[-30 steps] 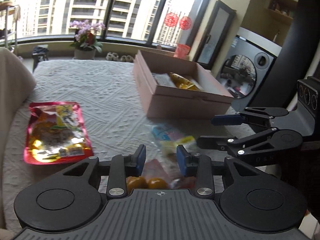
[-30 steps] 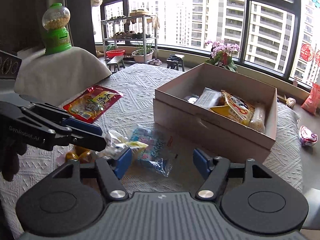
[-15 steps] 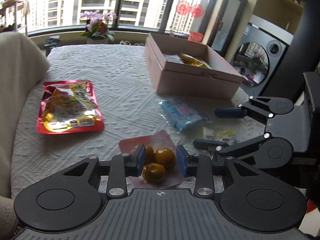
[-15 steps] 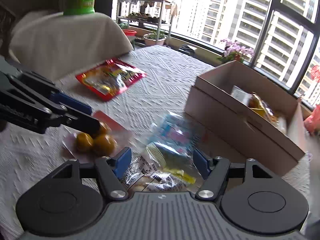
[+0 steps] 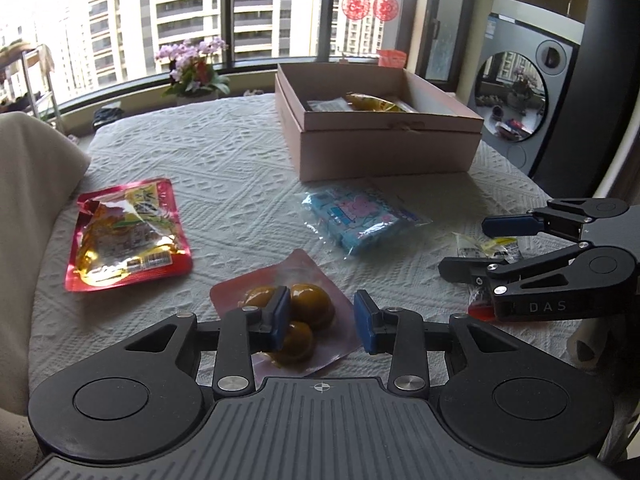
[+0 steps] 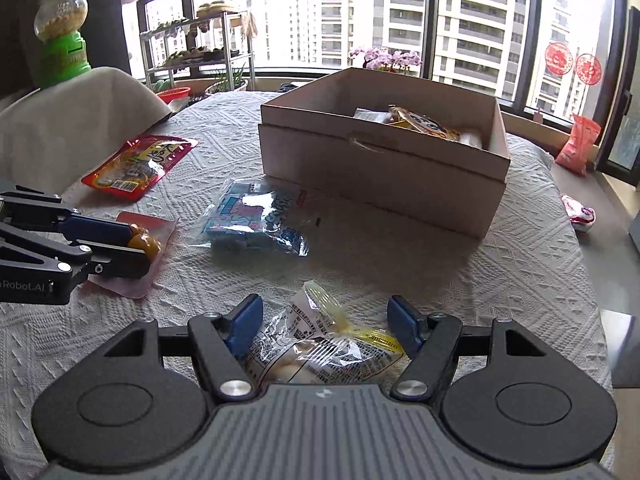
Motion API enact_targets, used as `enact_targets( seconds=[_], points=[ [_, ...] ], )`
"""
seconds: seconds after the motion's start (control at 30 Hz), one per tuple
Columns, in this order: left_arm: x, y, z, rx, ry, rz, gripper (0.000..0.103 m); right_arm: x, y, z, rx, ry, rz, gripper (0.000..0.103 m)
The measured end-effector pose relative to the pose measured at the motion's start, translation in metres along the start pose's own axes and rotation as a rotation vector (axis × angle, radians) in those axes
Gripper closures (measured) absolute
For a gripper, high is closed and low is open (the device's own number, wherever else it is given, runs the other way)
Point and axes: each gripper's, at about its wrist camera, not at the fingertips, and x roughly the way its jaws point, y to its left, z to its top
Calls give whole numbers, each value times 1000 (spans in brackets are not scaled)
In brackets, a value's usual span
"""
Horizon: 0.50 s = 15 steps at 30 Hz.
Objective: Organize snacks
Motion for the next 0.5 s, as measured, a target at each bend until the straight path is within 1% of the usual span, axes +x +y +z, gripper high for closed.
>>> enact_targets(
  seconds=[0.1, 0.17, 0.2, 0.27, 0.3, 0.37, 0.4, 0.43, 0.5],
  points=[
    [-2, 2, -1, -27, 4, -70, 53, 0, 7, -4, 2, -23, -25, 31],
    [-4, 3, -2, -28, 5, -99, 53, 0, 7, -4, 12, -18, -33, 28],
    [-6, 2, -3, -20, 2, -102, 53, 0, 6, -4, 18, -17, -32, 27],
    [-12, 2, -5, -7, -29, -75, 53, 0, 5, -3, 22, -15, -30, 26],
    [-15, 3, -5, 1, -48, -42, 53, 0, 5, -3, 20, -14, -32, 26],
    [-19, 7, -5, 22, -71, 67, 54, 1, 6, -3, 17, -14, -34, 26],
    [-20, 10, -5, 22, -70, 97, 55, 1, 5, -3, 18, -15, -33, 26],
    [-20, 15, -5, 13, -61, 108, 55, 1, 5, -3, 19, -15, -31, 26],
    [-17, 24, -4, -10, -25, 75, 55, 0, 5, -3, 19, -16, -29, 26]
  ],
)
